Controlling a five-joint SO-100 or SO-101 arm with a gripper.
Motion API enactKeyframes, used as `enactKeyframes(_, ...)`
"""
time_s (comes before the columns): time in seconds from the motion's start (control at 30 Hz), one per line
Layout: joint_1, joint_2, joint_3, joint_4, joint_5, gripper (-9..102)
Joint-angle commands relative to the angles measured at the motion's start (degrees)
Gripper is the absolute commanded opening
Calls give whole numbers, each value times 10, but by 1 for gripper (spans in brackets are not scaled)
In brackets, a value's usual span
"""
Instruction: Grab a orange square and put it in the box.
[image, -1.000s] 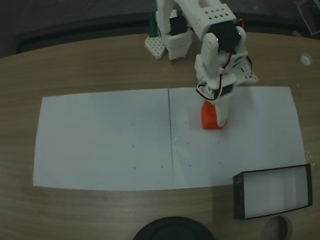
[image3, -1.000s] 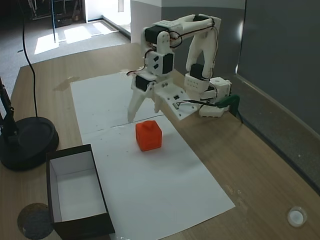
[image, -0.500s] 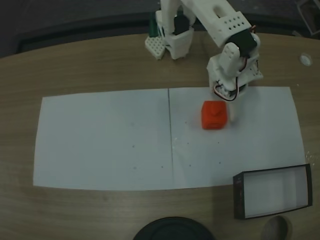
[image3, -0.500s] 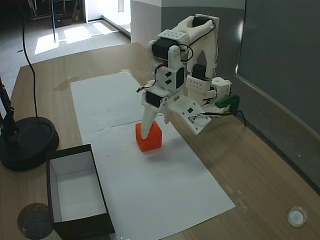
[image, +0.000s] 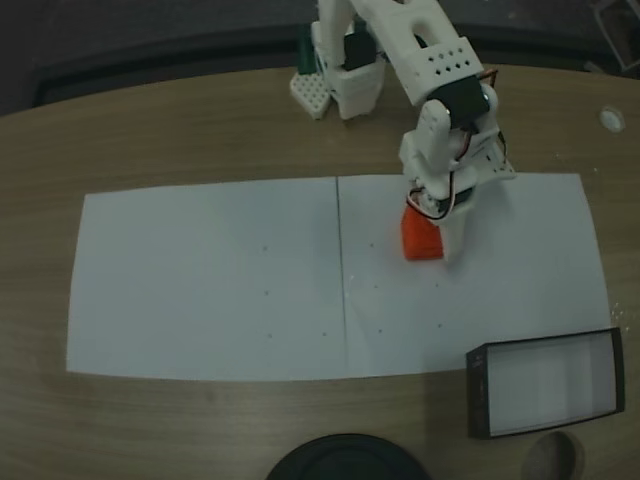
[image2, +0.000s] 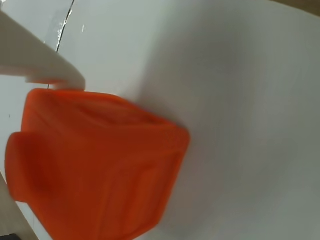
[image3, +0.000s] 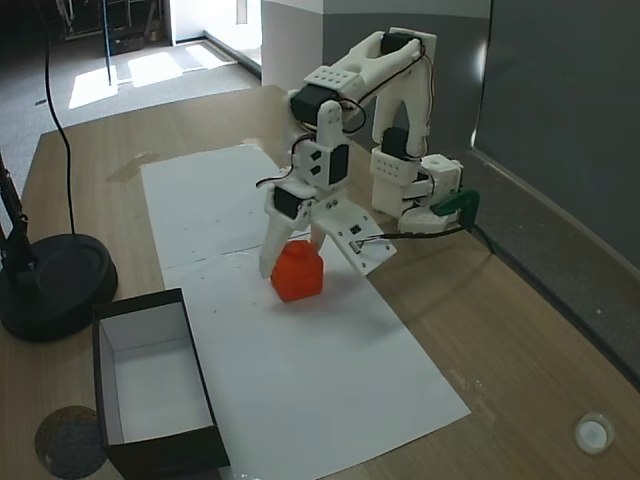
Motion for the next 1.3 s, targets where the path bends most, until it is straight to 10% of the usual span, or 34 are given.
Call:
enactKeyframes(0.0,10,-6,-8,-11,-3,35)
enactKeyframes(0.3,6,-78,-23,-54,-2,2)
enactKeyframes(0.8,12,-85,-547,107,-8,3)
enactKeyframes(1.27,-45,-236,-685,-69,-58,3)
